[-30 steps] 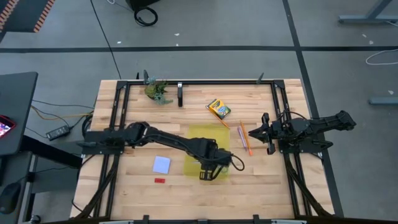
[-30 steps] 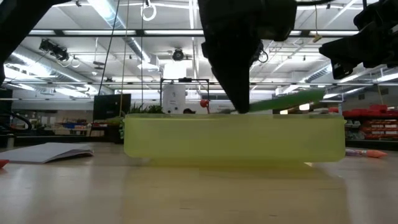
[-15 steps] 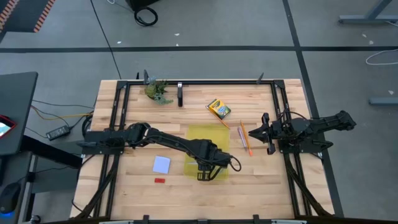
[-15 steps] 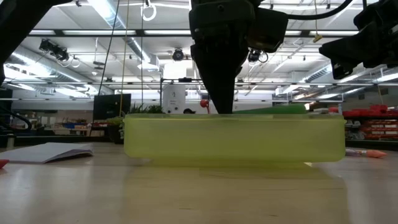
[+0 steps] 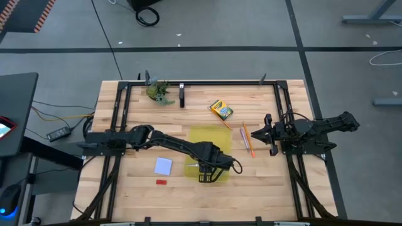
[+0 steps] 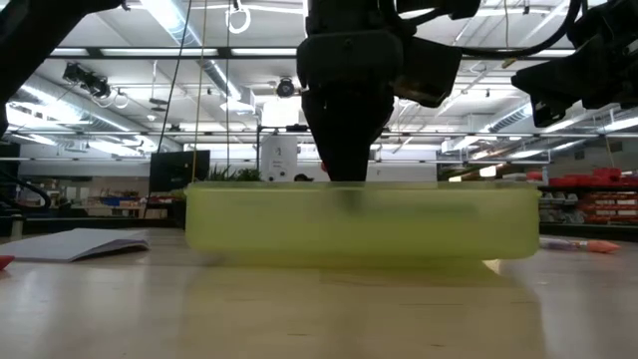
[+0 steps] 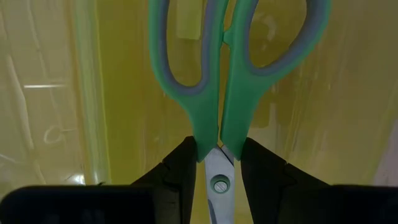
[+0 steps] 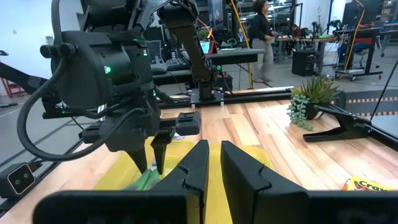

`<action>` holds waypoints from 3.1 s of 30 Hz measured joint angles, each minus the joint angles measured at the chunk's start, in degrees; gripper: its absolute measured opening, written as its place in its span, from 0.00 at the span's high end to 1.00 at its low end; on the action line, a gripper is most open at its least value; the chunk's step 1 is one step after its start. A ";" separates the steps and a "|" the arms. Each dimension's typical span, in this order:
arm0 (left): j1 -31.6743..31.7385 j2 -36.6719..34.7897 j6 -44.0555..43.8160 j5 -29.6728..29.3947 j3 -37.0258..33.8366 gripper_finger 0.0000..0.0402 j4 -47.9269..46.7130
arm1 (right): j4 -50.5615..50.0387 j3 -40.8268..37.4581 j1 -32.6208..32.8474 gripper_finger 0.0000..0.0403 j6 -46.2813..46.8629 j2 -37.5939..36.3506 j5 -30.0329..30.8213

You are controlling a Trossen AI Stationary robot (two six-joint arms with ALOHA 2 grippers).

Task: Pack school essentials
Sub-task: Put the green scissors into the yellow supply box, then put the red eraser into the yellow supply box

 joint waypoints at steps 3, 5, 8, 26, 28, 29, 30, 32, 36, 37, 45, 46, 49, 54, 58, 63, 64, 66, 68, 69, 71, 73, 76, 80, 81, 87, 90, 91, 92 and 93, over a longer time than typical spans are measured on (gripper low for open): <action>-0.10 0.01 -0.04 0.01 0.00 0.72 -0.03 | 0.02 -0.01 -0.02 0.87 0.02 0.02 0.00; -0.39 0.01 -0.04 0.00 0.00 0.71 -0.06 | 0.02 -0.01 -0.01 0.87 0.01 0.02 0.00; -0.46 0.00 -0.04 0.00 0.00 0.67 -0.02 | 0.02 -0.02 -0.01 0.87 0.01 0.02 0.00; -0.46 -0.16 -0.39 0.63 0.00 0.58 -0.48 | 0.03 0.00 -0.02 0.87 0.01 0.02 0.00; -0.46 -0.56 -0.46 0.63 0.00 0.60 -1.06 | 0.04 -0.02 -0.02 0.87 0.02 0.02 0.00; -0.46 -0.85 -0.46 0.63 0.00 0.61 -1.35 | 0.04 0.00 0.00 0.87 0.02 0.02 0.00; -0.49 -1.15 -0.46 0.59 0.00 0.61 -1.83 | 0.04 0.00 -0.02 0.87 0.02 0.02 0.00; -0.83 -1.68 -0.48 -0.36 0.02 0.63 -2.11 | 0.04 -0.01 -0.01 0.87 0.02 0.02 0.00; -2.03 -2.86 0.32 -5.47 0.02 0.65 -3.35 | 0.04 -0.01 0.00 0.87 0.01 0.02 0.00; -2.41 -3.20 0.74 -6.55 0.02 0.65 -3.84 | 0.03 -0.02 -0.01 0.87 0.01 0.01 0.00; -3.91 -4.58 2.74 -9.70 0.09 0.65 -7.73 | -0.01 -0.01 0.00 0.87 0.02 0.00 0.00; -3.91 -4.78 2.68 -10.13 0.09 0.65 -8.32 | -0.02 -0.01 -0.01 0.87 0.02 0.00 0.00; -4.07 -5.27 1.95 -10.40 0.09 0.66 -9.17 | -0.02 0.00 -0.02 0.87 0.02 0.00 0.00; -4.38 -5.53 1.49 -10.40 0.09 0.68 -10.15 | 0.00 0.00 -0.01 0.87 0.02 0.00 0.00; -4.61 -5.55 1.47 -10.58 0.07 0.69 -11.09 | -0.01 -0.02 -0.02 0.87 0.01 0.00 0.00; -4.70 -5.55 1.44 -10.61 0.07 0.71 -12.31 | 0.02 0.00 -0.02 0.87 0.02 0.00 0.00; -4.77 -5.69 1.42 -10.60 0.07 0.71 -12.60 | 0.01 -0.01 -0.01 0.87 0.01 0.00 0.00; -4.90 -5.89 1.34 -10.64 0.04 0.71 -12.90 | 0.02 -0.01 -0.01 0.87 0.02 0.00 0.00; -4.91 -6.12 1.34 -10.69 0.03 0.71 -13.40 | 0.02 -0.02 -0.02 0.87 0.02 0.00 0.00; -4.96 -6.25 1.35 -10.78 0.02 0.71 -13.84 | 0.02 -0.01 -0.01 0.87 0.02 0.00 0.00; -4.98 -6.68 1.34 -11.24 0.02 0.71 -14.32 | 0.02 0.00 0.00 0.87 0.02 0.00 0.00; -5.01 -7.15 1.29 -11.72 0.02 0.71 -15.32 | 0.00 -0.01 -0.01 0.87 0.00 0.00 0.00; -5.00 -7.39 1.22 -12.13 0.02 0.72 -15.54 | 0.02 -0.01 -0.01 0.87 0.01 0.00 0.00; -5.01 -7.50 1.22 -12.26 0.02 0.73 -16.01 | 0.02 0.00 -0.01 0.87 0.02 0.00 0.00; -5.03 -7.50 1.25 -12.42 0.02 0.73 -16.85 | -0.02 0.00 -0.02 0.87 0.00 0.00 0.00; -5.17 -7.51 0.19 -13.60 0.02 0.73 -20.23 | -0.02 0.00 -0.01 0.87 0.01 0.00 0.00; -5.67 -8.24 -0.33 -14.36 0.01 0.73 -21.34 | -0.02 -0.01 -0.02 0.87 0.01 0.00 0.00; -5.91 -8.51 -0.59 -14.66 0.02 0.73 -21.20 | -0.01 -0.02 -0.01 0.87 0.02 0.01 0.00; -6.18 -8.91 -0.95 -14.85 -0.15 0.73 -21.17 | 0.00 0.00 -0.02 0.87 0.01 0.00 0.00; -6.45 -9.50 -1.49 -15.11 -0.77 0.73 -21.09 | -0.02 -0.02 0.00 0.87 0.00 0.00 0.00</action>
